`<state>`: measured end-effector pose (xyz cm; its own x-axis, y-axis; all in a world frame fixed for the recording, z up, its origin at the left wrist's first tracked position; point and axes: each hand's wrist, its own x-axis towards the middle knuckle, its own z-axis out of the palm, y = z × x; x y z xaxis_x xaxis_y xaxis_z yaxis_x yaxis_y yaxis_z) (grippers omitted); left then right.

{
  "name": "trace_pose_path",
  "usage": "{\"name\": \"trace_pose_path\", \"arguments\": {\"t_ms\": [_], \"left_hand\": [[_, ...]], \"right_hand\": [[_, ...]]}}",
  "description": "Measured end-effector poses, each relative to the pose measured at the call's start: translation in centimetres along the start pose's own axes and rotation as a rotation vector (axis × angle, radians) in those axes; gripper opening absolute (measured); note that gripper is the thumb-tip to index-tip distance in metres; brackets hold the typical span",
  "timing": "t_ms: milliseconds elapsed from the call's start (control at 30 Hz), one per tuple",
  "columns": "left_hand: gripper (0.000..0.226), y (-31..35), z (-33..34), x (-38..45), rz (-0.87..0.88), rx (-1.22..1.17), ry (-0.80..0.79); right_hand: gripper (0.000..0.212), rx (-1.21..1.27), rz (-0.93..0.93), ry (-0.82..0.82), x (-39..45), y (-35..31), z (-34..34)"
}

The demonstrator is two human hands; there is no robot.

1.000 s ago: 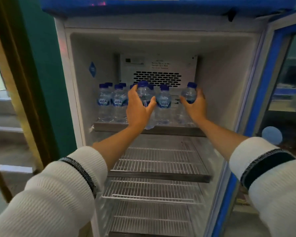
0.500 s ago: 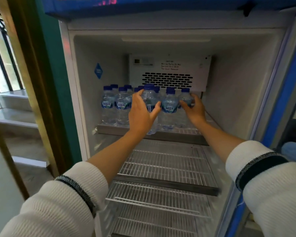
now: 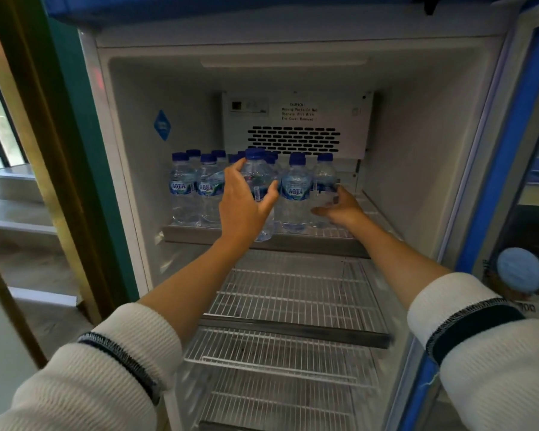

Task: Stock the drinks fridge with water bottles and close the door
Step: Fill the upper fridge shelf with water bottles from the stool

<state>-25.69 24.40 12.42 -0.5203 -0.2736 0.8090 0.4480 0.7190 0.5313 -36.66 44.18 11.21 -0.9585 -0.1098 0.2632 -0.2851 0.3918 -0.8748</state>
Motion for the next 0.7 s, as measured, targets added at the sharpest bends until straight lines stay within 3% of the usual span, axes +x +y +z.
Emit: {"name": "trace_pose_path", "arguments": {"t_ms": [333,467,700], "left_hand": [[0.068,-0.21,0.16,0.28,0.007,-0.001,-0.001],[0.068,-0.28,0.14,0.37,0.012,-0.002,-0.004],[0.068,-0.44,0.25,0.28,0.012,-0.009,0.002]], "right_hand": [[0.033,-0.02,0.039,-0.093,-0.83,-0.6,-0.1],[0.047,0.051,0.062,-0.036,-0.62,-0.1,-0.24],[0.071,-0.085,0.029,0.049,-0.74,-0.42,0.6]]}}
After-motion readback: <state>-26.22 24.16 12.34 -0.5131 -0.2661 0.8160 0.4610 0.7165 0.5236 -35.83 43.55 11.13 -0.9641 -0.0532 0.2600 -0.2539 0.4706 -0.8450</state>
